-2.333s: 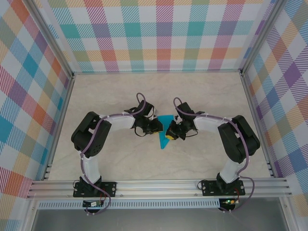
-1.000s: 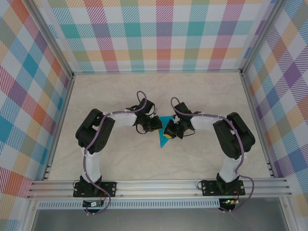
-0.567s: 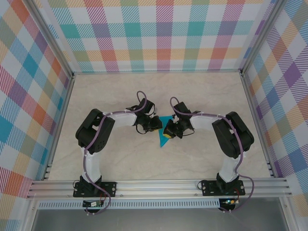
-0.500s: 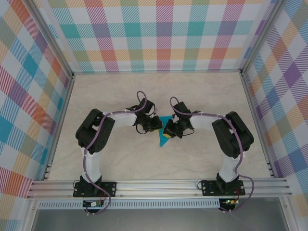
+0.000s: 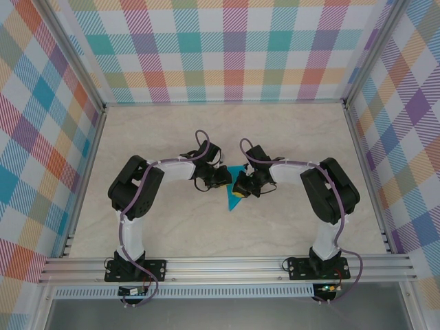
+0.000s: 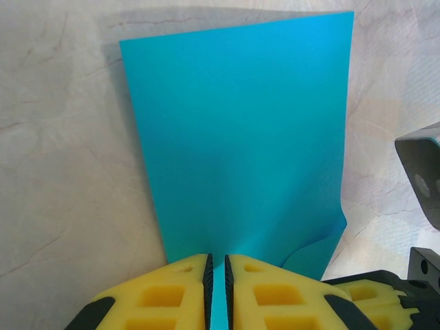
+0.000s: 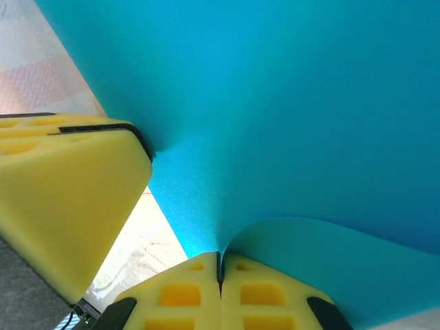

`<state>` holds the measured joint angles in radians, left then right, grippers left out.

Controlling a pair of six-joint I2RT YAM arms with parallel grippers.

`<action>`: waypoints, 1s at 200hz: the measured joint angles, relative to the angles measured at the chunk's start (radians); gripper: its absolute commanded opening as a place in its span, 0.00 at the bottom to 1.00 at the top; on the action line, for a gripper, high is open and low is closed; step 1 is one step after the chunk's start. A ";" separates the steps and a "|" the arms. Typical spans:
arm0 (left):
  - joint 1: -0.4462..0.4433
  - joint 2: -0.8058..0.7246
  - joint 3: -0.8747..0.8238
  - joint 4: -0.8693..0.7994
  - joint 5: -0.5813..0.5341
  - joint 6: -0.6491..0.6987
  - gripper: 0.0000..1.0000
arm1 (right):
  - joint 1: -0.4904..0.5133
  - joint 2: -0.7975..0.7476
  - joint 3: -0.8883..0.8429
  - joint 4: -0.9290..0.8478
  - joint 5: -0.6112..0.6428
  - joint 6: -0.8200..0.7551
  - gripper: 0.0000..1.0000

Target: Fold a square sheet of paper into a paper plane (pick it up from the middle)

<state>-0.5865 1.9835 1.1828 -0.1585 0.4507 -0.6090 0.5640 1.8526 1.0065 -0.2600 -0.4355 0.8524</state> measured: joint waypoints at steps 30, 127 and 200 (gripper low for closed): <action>0.000 0.000 0.000 0.000 0.000 0.000 0.15 | 0.001 0.000 0.005 -0.015 0.000 -0.017 0.02; 0.000 0.000 0.000 0.000 0.000 0.000 0.15 | 0.002 0.000 0.010 -0.033 0.005 -0.031 0.02; 0.000 0.000 0.000 0.000 0.000 0.000 0.15 | 0.006 0.000 0.013 -0.041 0.008 -0.038 0.03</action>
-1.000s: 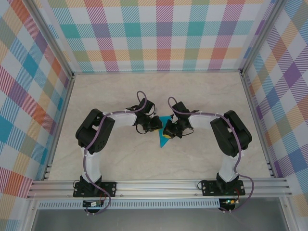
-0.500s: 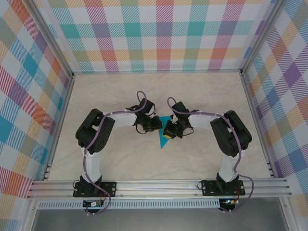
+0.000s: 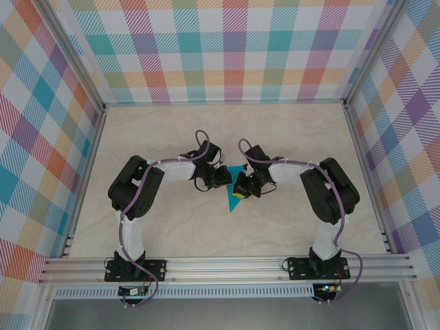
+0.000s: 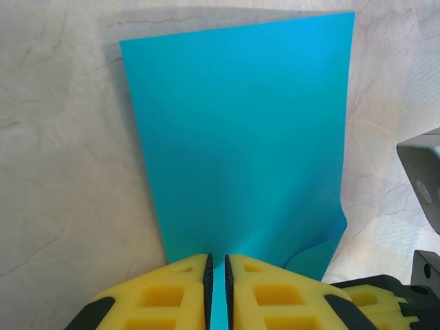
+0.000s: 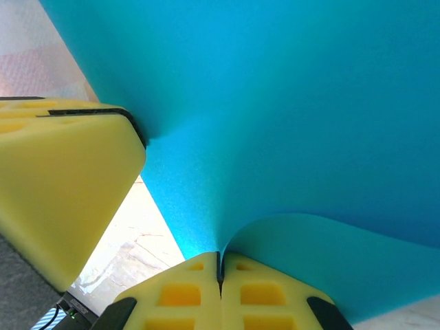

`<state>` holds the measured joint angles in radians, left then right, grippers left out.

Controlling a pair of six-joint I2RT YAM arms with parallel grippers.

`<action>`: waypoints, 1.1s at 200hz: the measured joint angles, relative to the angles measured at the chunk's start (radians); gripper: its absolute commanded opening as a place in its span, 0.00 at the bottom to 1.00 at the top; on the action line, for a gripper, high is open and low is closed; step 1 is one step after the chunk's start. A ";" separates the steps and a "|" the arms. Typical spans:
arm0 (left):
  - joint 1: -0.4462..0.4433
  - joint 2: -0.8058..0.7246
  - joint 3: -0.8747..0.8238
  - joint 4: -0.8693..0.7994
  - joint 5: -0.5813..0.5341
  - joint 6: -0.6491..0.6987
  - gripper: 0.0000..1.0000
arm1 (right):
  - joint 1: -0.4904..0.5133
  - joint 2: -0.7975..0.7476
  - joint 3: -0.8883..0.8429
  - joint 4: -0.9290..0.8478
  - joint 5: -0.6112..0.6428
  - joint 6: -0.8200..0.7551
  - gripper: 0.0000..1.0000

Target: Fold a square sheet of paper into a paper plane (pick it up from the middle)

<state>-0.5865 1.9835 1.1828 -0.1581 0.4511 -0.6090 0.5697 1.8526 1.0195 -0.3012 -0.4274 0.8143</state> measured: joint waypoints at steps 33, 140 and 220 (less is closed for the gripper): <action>0.000 0.000 0.000 0.000 0.000 0.000 0.15 | 0.000 0.002 0.000 0.000 0.000 -0.007 0.04; 0.019 -0.120 -0.033 -0.031 -0.089 -0.060 0.21 | 0.005 0.010 0.010 0.018 -0.024 -0.011 0.35; 0.074 -0.162 -0.130 -0.018 -0.095 -0.135 0.22 | 0.007 0.007 0.011 0.036 -0.041 -0.008 0.43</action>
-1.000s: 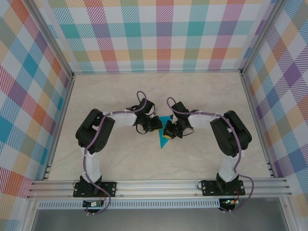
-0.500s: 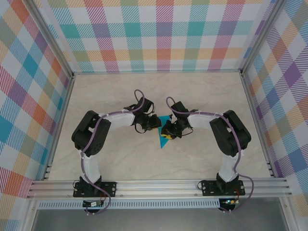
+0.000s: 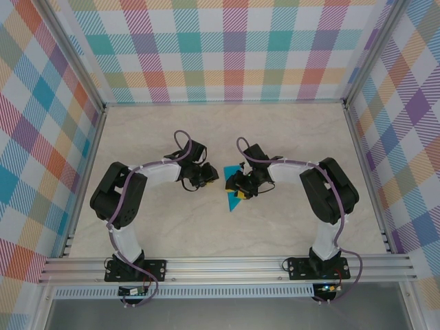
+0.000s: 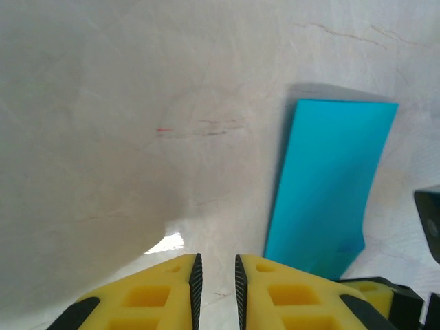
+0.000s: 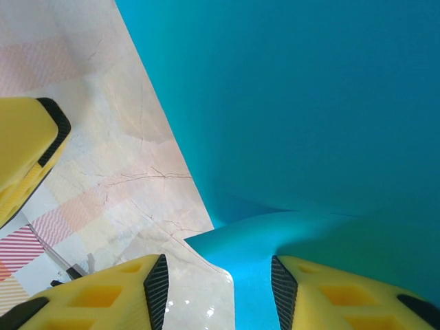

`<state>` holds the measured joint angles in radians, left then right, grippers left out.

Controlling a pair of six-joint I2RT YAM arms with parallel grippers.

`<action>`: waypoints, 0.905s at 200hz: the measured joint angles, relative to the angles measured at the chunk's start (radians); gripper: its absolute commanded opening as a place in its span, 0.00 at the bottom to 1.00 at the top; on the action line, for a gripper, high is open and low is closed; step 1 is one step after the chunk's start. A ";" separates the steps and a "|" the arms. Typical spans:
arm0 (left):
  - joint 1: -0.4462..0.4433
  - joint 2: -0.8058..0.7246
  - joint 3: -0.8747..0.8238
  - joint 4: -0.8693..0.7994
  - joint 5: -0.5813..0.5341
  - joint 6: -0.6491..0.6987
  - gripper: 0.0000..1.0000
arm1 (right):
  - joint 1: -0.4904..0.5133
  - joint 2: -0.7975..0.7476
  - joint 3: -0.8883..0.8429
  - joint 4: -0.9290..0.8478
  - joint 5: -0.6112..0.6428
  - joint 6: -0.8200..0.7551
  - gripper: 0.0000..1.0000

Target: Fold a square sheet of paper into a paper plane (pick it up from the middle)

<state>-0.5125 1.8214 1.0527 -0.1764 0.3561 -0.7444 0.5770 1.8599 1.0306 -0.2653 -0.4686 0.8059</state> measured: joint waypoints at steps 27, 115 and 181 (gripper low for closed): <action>0.000 -0.002 -0.003 0.032 0.067 0.001 0.21 | 0.000 0.000 -0.003 -0.005 0.011 0.000 0.37; -0.032 -0.007 -0.016 0.078 0.183 0.005 0.17 | -0.001 0.000 -0.018 -0.015 0.040 -0.013 0.03; -0.084 0.011 -0.014 0.075 0.204 0.023 0.02 | -0.002 0.000 -0.020 -0.016 0.040 -0.014 0.00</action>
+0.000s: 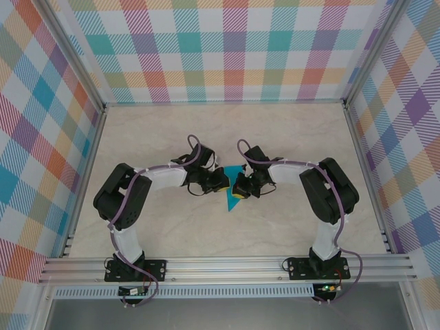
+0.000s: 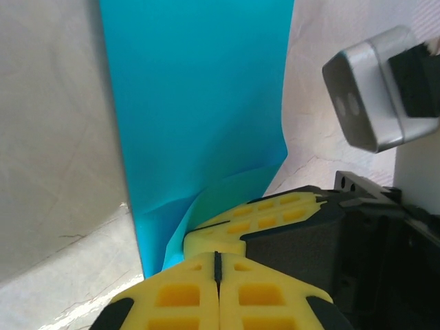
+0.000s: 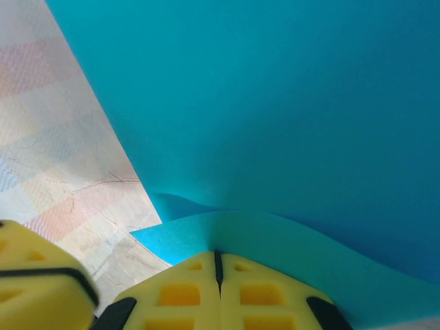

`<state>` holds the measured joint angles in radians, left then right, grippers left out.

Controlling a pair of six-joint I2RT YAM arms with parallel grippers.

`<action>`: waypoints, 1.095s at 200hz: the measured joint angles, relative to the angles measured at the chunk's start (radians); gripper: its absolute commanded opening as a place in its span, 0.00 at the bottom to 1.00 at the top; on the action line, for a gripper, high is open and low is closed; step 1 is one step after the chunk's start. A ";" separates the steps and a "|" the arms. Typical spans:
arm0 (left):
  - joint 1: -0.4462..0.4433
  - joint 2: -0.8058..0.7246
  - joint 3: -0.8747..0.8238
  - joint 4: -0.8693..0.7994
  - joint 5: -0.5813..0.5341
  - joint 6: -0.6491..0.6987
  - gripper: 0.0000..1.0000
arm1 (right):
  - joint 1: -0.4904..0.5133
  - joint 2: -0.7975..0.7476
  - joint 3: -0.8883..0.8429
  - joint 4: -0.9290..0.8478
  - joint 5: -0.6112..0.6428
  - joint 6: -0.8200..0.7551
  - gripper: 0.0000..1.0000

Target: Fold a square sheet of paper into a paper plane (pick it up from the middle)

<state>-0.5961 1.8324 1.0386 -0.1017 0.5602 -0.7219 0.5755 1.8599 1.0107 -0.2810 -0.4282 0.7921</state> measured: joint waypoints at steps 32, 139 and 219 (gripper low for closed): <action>-0.015 0.025 0.013 -0.010 0.000 0.011 0.00 | 0.000 0.000 0.000 0.000 0.000 0.000 0.00; -0.024 0.076 0.047 -0.076 -0.074 0.037 0.00 | 0.000 0.000 -0.002 0.004 -0.003 0.000 0.00; -0.031 0.082 0.075 -0.082 -0.084 0.059 0.00 | -0.004 0.000 -0.009 0.016 -0.011 0.000 0.00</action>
<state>-0.6273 1.9148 1.1137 -0.1833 0.4767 -0.6628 0.5713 1.8595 1.0019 -0.2653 -0.4397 0.7918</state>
